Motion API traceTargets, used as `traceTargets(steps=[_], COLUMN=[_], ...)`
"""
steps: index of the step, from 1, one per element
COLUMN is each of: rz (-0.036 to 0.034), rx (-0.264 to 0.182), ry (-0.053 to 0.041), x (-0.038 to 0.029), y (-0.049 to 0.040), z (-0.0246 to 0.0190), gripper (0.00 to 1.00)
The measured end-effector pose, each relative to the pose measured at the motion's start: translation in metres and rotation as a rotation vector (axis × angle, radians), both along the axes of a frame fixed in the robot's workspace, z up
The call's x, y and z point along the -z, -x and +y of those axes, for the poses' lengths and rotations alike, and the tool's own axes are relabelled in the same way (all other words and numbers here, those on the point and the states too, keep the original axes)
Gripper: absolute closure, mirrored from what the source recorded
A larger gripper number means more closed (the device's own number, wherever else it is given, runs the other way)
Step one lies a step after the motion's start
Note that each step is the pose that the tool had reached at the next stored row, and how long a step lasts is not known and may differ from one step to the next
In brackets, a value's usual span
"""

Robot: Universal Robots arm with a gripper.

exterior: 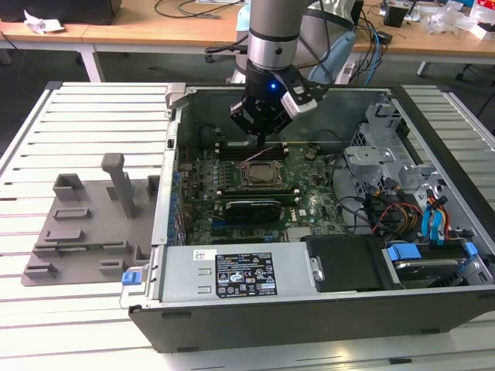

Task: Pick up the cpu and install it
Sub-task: 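Install the first cpu locking lever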

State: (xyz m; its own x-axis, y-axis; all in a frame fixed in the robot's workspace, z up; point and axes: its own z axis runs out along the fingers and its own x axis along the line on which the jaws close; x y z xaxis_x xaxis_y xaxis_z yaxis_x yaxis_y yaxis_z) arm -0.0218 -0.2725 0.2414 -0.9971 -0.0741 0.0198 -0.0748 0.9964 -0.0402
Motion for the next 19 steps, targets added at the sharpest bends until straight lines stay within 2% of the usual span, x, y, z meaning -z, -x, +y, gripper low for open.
traceTargets(steps=[6, 9, 15, 19], rz=[0.0, 0.0, 0.0, 0.0], rx=[0.0, 0.0, -0.014, -0.011], ry=[-0.0001, 0.0001, 0.0002, 0.0002], x=[0.0115, 0.0151, 0.0181, 0.0223], y=[0.0001, 0.0001, 0.0024, -0.0008], z=[0.0001, 0.0008, 0.004, 0.0045], gripper=[0.89, 0.89, 0.89, 0.89])
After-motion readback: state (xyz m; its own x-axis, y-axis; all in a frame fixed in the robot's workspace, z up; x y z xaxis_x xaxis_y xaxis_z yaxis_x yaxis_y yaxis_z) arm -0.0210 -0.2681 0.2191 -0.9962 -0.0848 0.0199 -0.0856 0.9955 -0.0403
